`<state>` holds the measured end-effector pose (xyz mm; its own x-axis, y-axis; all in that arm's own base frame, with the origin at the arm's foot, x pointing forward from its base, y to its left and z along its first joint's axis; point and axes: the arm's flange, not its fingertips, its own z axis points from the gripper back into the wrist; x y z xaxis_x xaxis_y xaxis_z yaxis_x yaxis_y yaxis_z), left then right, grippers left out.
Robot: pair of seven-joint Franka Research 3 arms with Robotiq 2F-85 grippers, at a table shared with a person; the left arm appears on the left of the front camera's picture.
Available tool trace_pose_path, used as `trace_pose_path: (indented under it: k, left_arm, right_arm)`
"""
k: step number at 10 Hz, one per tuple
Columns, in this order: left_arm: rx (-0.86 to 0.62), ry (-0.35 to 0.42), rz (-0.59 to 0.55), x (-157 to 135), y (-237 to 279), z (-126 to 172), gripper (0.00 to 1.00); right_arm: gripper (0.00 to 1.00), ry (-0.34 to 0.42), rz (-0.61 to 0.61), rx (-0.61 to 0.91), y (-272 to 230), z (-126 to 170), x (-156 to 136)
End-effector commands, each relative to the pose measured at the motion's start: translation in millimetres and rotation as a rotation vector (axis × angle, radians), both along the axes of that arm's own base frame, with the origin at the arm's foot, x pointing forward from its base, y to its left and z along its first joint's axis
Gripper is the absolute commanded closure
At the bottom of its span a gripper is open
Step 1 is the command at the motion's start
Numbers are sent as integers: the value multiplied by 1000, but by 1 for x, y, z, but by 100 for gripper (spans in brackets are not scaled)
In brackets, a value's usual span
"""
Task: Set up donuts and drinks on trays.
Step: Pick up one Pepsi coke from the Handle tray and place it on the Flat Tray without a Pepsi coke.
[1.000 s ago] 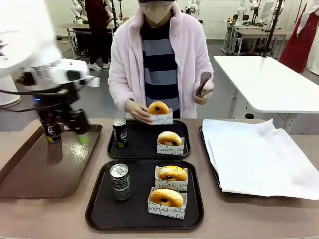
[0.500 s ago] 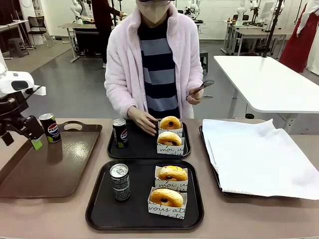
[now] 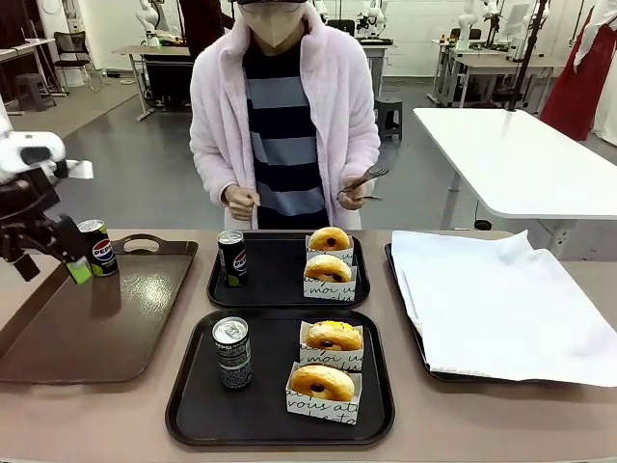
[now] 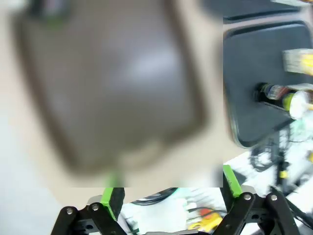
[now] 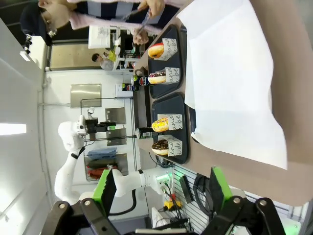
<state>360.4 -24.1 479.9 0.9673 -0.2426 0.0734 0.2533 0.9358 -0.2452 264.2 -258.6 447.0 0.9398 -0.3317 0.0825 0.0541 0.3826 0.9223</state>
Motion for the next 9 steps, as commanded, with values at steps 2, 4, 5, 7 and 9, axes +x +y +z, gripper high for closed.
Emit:
trace_pose_path:
  k: [2, 4, 5, 7, 9]
  left_arm:
    - [-693, 160, -124, 34, 108, 0, 0]
    - [-971, 124, -187, 43, 183, -19, 0]
    - [-1059, 53, -148, 32, 216, -30, 0]
    - [-1135, -50, -6, 24, 266, -40, 0]
    - [-1144, -86, 112, 12, 297, -54, 0]
  right_arm:
    - [0, -7, -7, 18, 0, 2, 1]
    - [0, -7, -7, 18, 0, 2, 1]
    - [0, -7, -7, 18, 0, 2, 1]
    - [0, -7, -7, 18, 0, 2, 1]
    - [0, -7, -7, 18, 0, 2, 1]
